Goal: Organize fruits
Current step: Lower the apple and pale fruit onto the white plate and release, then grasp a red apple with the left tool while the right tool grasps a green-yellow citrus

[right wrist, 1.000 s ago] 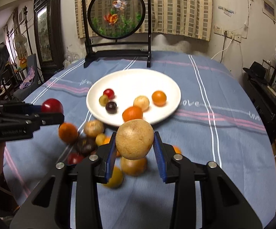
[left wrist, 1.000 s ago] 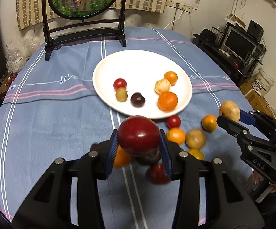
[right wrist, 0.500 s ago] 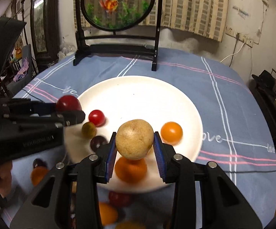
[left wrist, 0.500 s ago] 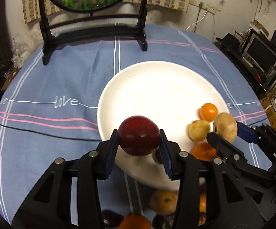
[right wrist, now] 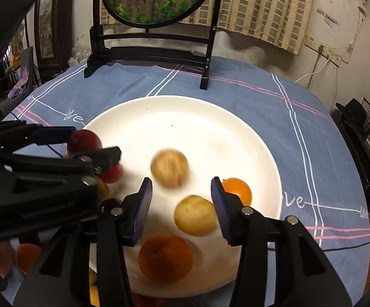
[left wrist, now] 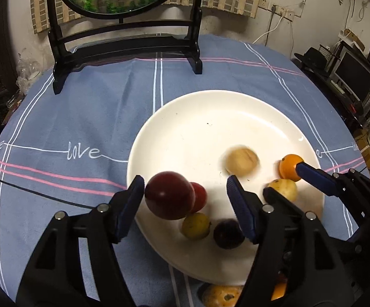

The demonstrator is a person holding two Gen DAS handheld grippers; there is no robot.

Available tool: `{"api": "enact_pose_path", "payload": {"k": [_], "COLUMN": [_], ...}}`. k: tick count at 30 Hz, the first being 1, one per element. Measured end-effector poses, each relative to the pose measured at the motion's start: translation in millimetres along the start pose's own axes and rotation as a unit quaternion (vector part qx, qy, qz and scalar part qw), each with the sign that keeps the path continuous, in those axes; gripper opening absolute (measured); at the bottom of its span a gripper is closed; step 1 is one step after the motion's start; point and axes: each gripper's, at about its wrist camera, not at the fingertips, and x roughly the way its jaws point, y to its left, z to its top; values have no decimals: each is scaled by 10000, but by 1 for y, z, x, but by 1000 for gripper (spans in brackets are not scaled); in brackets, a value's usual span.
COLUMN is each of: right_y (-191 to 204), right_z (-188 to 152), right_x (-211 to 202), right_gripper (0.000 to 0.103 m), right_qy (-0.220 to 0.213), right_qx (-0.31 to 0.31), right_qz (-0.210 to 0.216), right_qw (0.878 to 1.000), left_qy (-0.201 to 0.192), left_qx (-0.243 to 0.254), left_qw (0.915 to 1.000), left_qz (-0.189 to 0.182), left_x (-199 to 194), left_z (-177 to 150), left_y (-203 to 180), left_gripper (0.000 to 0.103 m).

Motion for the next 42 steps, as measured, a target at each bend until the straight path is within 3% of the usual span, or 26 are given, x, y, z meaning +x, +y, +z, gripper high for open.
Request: {"api": "enact_pose_path", "payload": {"k": [7,14,16,18,23,34,39,42], "right_y": [-16,-24,-22,-21,-16,-23,-13,1], "right_z": [-29,-70,-83,-96,-128,-187,-193,-189], "right_x": [-37,-83,-95,-104,-125,-138,-140,-138], "right_gripper": [48,48,51,64,64,64,64,64], "right_qy": [-102,-280,-333,-401,-506,-153,-127,-76], "right_qx": [431,623,648,688,778,1037,884,589], "right_qz": [67,25,18,-1,46,76,184,295], "right_qw": [9990,9977,9973,9968,9957,9945,9958,9978], "left_qy": [-208,-341,-387,-417,-504,-113,59,126], "left_qx": [-8,209,247,309,491,190,158,76], "left_qw": [9998,9992,9989,9986,9975,9997,9998,9999], "left_qz": [42,45,10,5,79,-54,48,-84], "left_x": [-34,-76,-85,-97,-120,-127,-119,-118], "left_z": [-11,-44,-54,-68,-104,-168,-182,-187], "left_y": [4,0,0,-2,-6,12,16,19], "left_gripper": [77,81,83,86,89,91,91,91]}}
